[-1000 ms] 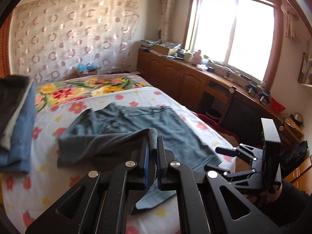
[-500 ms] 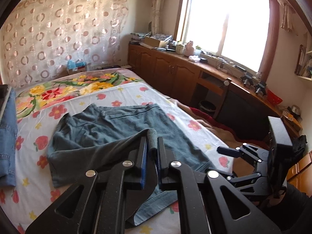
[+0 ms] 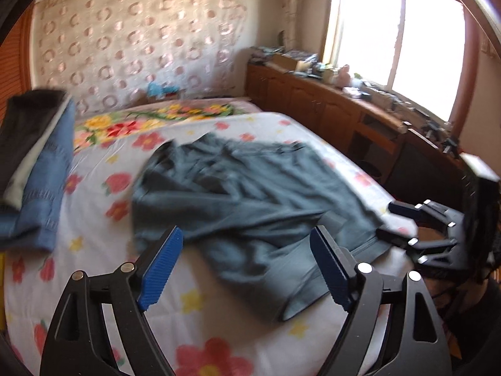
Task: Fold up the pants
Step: 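Close the right tool on the shorts hem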
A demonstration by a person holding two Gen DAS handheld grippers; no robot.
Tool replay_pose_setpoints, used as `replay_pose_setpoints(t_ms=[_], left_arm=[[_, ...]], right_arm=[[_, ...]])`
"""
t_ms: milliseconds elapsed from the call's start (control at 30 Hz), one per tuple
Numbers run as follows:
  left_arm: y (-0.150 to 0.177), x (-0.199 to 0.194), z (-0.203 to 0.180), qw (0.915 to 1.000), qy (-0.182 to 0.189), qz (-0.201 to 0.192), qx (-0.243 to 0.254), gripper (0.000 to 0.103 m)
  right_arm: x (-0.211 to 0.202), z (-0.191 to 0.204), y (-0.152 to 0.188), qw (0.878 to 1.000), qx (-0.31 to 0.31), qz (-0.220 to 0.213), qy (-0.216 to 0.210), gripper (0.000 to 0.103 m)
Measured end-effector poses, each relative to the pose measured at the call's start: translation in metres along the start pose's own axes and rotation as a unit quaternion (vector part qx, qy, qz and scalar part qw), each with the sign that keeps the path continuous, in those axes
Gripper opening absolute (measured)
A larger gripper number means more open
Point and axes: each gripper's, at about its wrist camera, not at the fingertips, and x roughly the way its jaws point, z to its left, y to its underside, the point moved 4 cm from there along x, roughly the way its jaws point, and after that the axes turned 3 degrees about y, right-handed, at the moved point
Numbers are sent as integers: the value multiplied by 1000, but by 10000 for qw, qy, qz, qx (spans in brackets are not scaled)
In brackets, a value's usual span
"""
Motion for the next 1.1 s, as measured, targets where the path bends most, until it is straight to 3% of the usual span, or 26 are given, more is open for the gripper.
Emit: replay_pose_setpoints(t_ms=[67,367,767,967,1100], left_arm=[[11,3,10,9999,-71,103,-95,84],[41,19,24,9986,-113,451,-257,84],[55,21,27,9980,-92,516,-362,84],[56,20,27,9980,-100,499,-386,84],[50,12,25,9986,-142,353,-369,84]], right_arm=[[5,5,-1,9999,-65,23,-77,56],[36,13,-13,9993,-130,200,-300,40],[64,18,-16,9972,-140,579,-444,34],[70,28,-18,9963,-294,618,-519,13],[53,28,-27,9971,-235,343,-639,6]])
